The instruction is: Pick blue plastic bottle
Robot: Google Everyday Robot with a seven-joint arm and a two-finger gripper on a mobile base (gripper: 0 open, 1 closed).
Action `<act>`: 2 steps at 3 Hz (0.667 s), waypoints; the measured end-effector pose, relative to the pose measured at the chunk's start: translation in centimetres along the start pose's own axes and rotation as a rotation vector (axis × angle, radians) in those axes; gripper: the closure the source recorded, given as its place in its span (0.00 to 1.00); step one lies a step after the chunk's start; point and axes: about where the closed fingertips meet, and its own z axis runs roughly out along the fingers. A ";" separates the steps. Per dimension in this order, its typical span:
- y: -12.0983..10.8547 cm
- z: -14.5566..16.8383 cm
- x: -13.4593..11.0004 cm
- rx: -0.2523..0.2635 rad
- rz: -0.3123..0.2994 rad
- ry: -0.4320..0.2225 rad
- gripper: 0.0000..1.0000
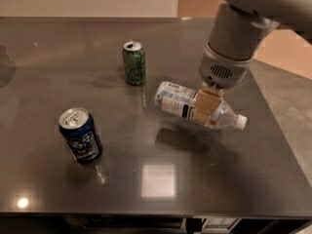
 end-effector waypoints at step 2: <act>-1.3 -5.1 -1.9 0.020 -0.178 -0.030 1.00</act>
Offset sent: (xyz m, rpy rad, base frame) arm 0.0098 0.0005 0.0841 -0.0162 -0.0201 0.2790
